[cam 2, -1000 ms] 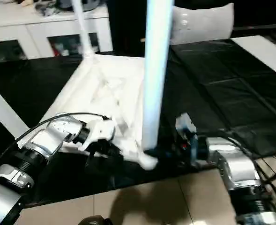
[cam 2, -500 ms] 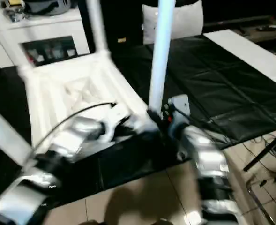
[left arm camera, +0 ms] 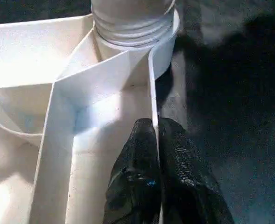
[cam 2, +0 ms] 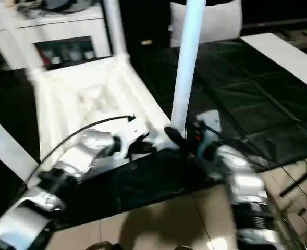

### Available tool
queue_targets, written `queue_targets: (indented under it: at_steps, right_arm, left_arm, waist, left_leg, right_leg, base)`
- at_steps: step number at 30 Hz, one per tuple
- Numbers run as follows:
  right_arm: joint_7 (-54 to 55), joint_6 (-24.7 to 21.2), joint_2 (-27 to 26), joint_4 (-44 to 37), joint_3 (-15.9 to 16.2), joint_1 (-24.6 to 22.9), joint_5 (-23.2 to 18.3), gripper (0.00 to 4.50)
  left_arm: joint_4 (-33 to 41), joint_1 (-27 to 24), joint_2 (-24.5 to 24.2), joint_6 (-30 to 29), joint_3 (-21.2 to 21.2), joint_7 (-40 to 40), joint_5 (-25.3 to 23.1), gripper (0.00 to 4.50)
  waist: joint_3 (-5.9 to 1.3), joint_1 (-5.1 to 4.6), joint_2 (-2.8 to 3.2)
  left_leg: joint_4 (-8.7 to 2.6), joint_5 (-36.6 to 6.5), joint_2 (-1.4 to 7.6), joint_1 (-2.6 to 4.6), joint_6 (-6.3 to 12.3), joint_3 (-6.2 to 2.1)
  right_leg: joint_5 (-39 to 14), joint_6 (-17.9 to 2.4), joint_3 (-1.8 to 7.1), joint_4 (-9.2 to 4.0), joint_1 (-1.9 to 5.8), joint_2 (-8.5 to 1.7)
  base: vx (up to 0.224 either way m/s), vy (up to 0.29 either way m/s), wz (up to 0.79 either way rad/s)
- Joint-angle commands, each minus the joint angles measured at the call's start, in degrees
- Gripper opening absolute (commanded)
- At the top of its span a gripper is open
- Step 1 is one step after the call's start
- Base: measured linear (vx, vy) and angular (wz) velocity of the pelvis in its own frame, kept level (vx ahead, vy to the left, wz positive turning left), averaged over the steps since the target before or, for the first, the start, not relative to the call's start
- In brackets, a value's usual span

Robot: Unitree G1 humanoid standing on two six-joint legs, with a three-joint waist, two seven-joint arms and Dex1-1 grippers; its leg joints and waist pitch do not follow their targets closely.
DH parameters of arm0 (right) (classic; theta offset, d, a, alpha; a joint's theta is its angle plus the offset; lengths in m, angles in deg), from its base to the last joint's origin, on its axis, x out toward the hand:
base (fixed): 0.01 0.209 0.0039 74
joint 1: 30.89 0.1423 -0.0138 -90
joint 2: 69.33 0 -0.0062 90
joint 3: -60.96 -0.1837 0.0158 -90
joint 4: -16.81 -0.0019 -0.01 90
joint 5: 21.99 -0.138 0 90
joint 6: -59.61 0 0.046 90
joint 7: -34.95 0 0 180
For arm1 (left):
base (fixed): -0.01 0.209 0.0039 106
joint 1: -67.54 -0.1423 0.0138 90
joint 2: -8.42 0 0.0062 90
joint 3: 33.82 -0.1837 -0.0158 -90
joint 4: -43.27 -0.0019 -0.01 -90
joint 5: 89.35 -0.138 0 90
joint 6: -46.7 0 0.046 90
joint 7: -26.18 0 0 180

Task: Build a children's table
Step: Rotate leg to tighten

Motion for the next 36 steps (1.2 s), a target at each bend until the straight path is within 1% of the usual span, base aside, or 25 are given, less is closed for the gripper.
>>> queue_targets:
  at_steps: [1,2,3,5,6,7,8,9,10,11,12,14,16,17,18,19,20,22,23,25,31,34,35,36]
  right_arm:
    - [-7.19,-0.28,4.10,-2.49,1.60,-1.12,-0.96,4.12]
    - [-10.12,-0.31,5.70,-2.92,2.06,-1.44,-1.36,4.12]
    - [-11.91,-0.06,6.64,-3.25,2.45,-1.65,-1.51,4.12]
    - [-14.15,0.94,7.69,-3.51,2.97,-1.89,-1.62,4.12]
    - [-17.78,0.95,9.16,-3.82,3.92,-2.15,-2.17,4.12]
    - [-18.89,0.86,9.59,-3.90,4.21,-2.22,-2.35,4.12]
    - [-20.45,0.80,10.20,-3.82,4.64,-2.19,-2.51,4.12]
    - [-20.94,0.97,10.42,-3.70,4.86,-2.14,-2.45,4.12]
    - [-21.17,1.22,10.53,-3.58,5.01,-2.08,-2.35,3.87]
    - [-22.13,1.26,10.90,-3.28,5.60,-1.83,-2.47,3.79]
    - [-23.01,1.09,11.03,-2.92,6.00,-1.53,-2.70,3.79]
    - [-25.52,0.84,11.02,-2.04,7.10,-0.81,-3.03,3.53]
    - [-26.91,0.38,11.06,-1.96,7.78,-0.66,-3.10,3.35]
    - [-27.64,-0.39,11.21,-2.06,8.29,-0.63,-3.18,3.30]
    - [-28.52,-0.80,11.42,-2.20,8.96,-0.59,-3.12,3.30]
    - [-29.37,-1.28,11.59,-2.39,9.51,-0.64,-3.10,3.09]
    - [-30.11,-1.37,11.62,-2.62,9.99,-0.79,-3.07,2.98]
    - [-30.20,-1.26,11.56,-2.64,10.05,-0.84,-3.09,2.92]
    - [-30.22,-1.09,11.50,-2.59,10.08,-0.85,-3.11,2.84]
    - [-30.32,-0.95,11.30,-2.45,10.24,-0.82,-3.18,2.59]
    - [-31.12,-2.50,10.99,-2.79,10.77,-1.06,-4.12,2.14]
    - [-29.11,-4.98,9.79,-4.67,9.48,-1.95,-6.05,2.08]
    - [-27.86,-5.86,9.36,-5.28,9.18,-2.18,-6.24,2.07]
    - [-27.05,-6.40,9.11,-5.64,9.03,-2.31,-6.28,2.07]
  left_arm:
    - [2.25,-0.54,-2.70,4.21,-2.90,7.25,0.57,0.00]
    - [2.31,-0.76,-4.03,6.31,-3.59,9.71,0.71,0.00]
    - [2.32,-0.83,-4.84,7.23,-4.01,11.20,0.73,0.00]
    - [2.07,-0.78,-5.81,8.38,-4.58,12.84,0.57,0.00]
    - [1.03,-0.55,-7.23,11.30,-5.71,15.30,-0.14,0.00]
    - [0.68,-0.47,-7.66,12.25,-6.06,16.04,-0.38,0.00]
    - [0.10,-0.28,-8.22,13.56,-6.54,17.25,-0.69,0.00]
    - [-0.04,-0.23,-8.46,13.93,-6.73,17.87,-0.77,0.00]
    - [-0.09,-0.19,-8.61,14.06,-6.83,18.29,-0.78,0.00]
    - [-0.17,-0.08,-9.27,15.04,-7.29,20.10,-0.46,0.00]
    - [-0.22,0.04,-9.77,15.99,-7.68,21.65,-0.18,0.00]
    - [-0.25,0.34,-10.54,17.50,-8.44,24.80,0.33,0.00]
    - [-0.38,0.50,-10.69,18.13,-8.77,25.52,0.19,0.00]
    - [-0.62,0.62,-10.66,18.59,-8.84,25.63,0.05,0.00]
    - [-0.91,0.79,-10.58,18.86,-8.89,25.66,-0.07,0.00]
    - [-1.18,0.96,-10.49,19.19,-8.95,25.64,-0.26,0.00]
    - [-1.44,1.13,-10.33,19.47,-8.98,25.73,-0.35,0.00]
    - [-1.48,1.15,-10.27,19.57,-8.98,25.81,-0.32,0.00]
    - [-1.51,1.16,-10.25,19.65,-8.99,25.89,-0.28,0.00]
    - [-1.43,1.08,-10.22,19.79,-9.04,26.10,-0.18,0.00]
    - [-1.93,0.75,-10.09,19.91,-9.03,25.83,-0.35,0.00]
    - [-1.21,0.34,-9.23,15.81,-7.15,23.51,0.87,0.00]
    - [-0.89,0.26,-8.92,14.46,-6.64,22.70,1.17,0.00]
    - [-0.69,0.20,-8.74,13.68,-6.37,22.23,1.32,0.00]
  waist:
    - [-3.96,0.31,-0.64]
    - [-3.96,0.52,-0.69]
    - [-3.99,0.75,-0.65]
    - [-4.03,0.92,-0.68]
    - [-4.11,1.22,-0.61]
    - [-4.06,1.29,-0.64]
    - [-4.02,1.19,-1.20]
    - [-4.09,1.43,-0.88]
    - [-4.02,1.43,-0.85]
    - [-4.10,1.66,-0.86]
    - [-4.07,1.67,-0.85]
    - [-4.13,1.80,-0.93]
    - [-4.12,1.91,-0.91]
    - [-4.16,2.26,-0.82]
    - [-4.16,2.26,-0.82]
    - [-4.18,2.52,-0.86]
    - [-4.21,2.65,-0.93]
    - [-4.14,2.65,-0.91]
    - [-4.19,2.66,-1.02]
    - [-4.21,2.67,-1.05]
    - [-4.26,2.69,-1.12]
    - [-4.19,2.69,-1.16]
    - [-4.08,2.77,-1.21]
    - [-4.08,2.77,-1.21]
  left_leg:
    - [-3.68,-12.78,3.40,1.23,4.36,-1.58]
    - [-3.67,-12.90,3.37,1.21,4.43,-1.60]
    - [-3.66,-12.68,3.46,1.18,4.50,-1.51]
    - [-3.61,-12.42,3.47,1.13,4.55,-1.45]
    - [-3.53,-12.75,3.42,1.13,4.62,-1.58]
    - [-3.57,-12.95,3.50,1.18,4.59,-1.55]
    - [-3.60,-12.65,3.53,1.08,4.64,-1.42]
    - [-3.58,-12.36,3.57,1.15,4.53,-1.51]
    - [-3.60,-12.60,3.62,1.19,4.42,-1.48]
    - [-3.59,-12.34,3.65,1.30,4.14,-1.51]
    - [-3.63,-12.28,3.66,1.23,4.09,-1.51]
    - [-3.59,-12.31,3.60,1.23,4.19,-1.49]
    - [-3.51,-12.17,3.62,1.23,4.38,-1.43]
    - [-3.51,-11.90,3.72,1.34,4.32,-1.45]
    - [-3.51,-11.90,3.72,1.34,4.32,-1.45]
    - [-3.52,-11.76,3.73,1.36,4.17,-1.45]
    - [-3.51,-11.85,3.79,1.40,4.00,-1.47]
    - [-3.58,-11.96,3.79,1.35,3.81,-1.49]
    - [-3.57,-11.99,3.78,1.33,3.70,-1.50]
    - [-3.50,-11.78,3.72,1.29,3.68,-1.47]
    - [-3.44,-11.05,3.70,1.29,3.97,-1.46]
    - [-3.42,-10.97,3.64,1.26,3.93,-1.43]
    - [-3.50,-11.26,3.67,1.27,3.80,-1.44]
    - [-3.50,-11.26,3.67,1.27,3.80,-1.44]
  right_leg:
    - [-13.18,-12.21,2.41,-4.65,2.90,-3.67]
    - [-13.37,-12.04,2.36,-4.70,3.01,-3.62]
    - [-12.76,-11.92,2.45,-4.54,2.95,-3.63]
    - [-12.03,-12.42,2.42,-4.39,2.87,-3.66]
    - [-12.47,-12.41,2.33,-4.40,2.87,-3.77]
    - [-12.79,-12.35,2.37,-4.42,2.83,-3.77]
    - [-12.66,-12.41,2.43,-4.46,2.90,-3.76]
    - [-12.76,-12.61,2.39,-4.30,2.84,-3.84]
    - [-13.09,-12.64,2.42,-4.33,2.72,-3.83]
    - [-13.15,-12.81,2.46,-4.27,2.73,-3.88]
    - [-13.06,-12.84,2.48,-4.24,2.73,-3.86]
    - [-12.91,-12.96,2.45,-4.17,2.77,-3.89]
    - [-12.63,-13.09,2.50,-4.12,2.70,-3.87]
    - [-12.46,-13.22,2.49,-4.10,2.66,-3.90]
    - [-12.46,-13.22,2.49,-4.10,2.66,-3.90]
    - [-12.15,-13.34,2.51,-4.04,2.67,-3.85]
    - [-12.10,-13.39,2.53,-3.96,2.67,-3.94]
    - [-12.30,-13.39,2.52,-3.98,2.67,-3.96]
    - [-12.42,-13.31,2.52,-3.93,2.73,-4.00]
    - [-12.65,-13.11,2.55,-3.97,2.73,-4.04]
    - [-12.28,-13.06,2.50,-3.90,2.72,-3.97]
    - [-12.81,-13.11,2.50,-3.94,2.77,-4.00]
    - [-13.87,-12.82,2.53,-4.09,2.72,-4.03]
    - [-13.87,-12.82,2.53,-4.09,2.72,-4.03]
  base:
    - [0.000,0.000,0.00]
    - [0.000,0.000,0.00]
    - [0.000,0.000,0.00]
    - [0.000,0.000,0.00]
    - [0.000,0.000,0.00]
    - [0.000,0.000,0.00]
    - [0.000,0.000,0.00]
    - [0.000,0.000,0.00]
    - [0.000,0.000,0.00]
    - [0.000,0.000,0.00]
    - [0.000,0.000,0.00]
    - [0.000,0.000,0.00]
    - [0.000,0.000,0.00]
    - [0.000,0.000,0.00]
    - [0.000,0.000,0.00]
    - [0.000,0.000,0.00]
    - [0.000,0.000,0.00]
    - [0.000,0.000,0.00]
    - [0.000,0.000,0.00]
    - [0.000,0.000,0.00]
    - [0.000,0.000,0.00]
    - [0.000,0.000,0.00]
    - [0.000,0.000,0.00]
    - [0.000,0.000,0.00]
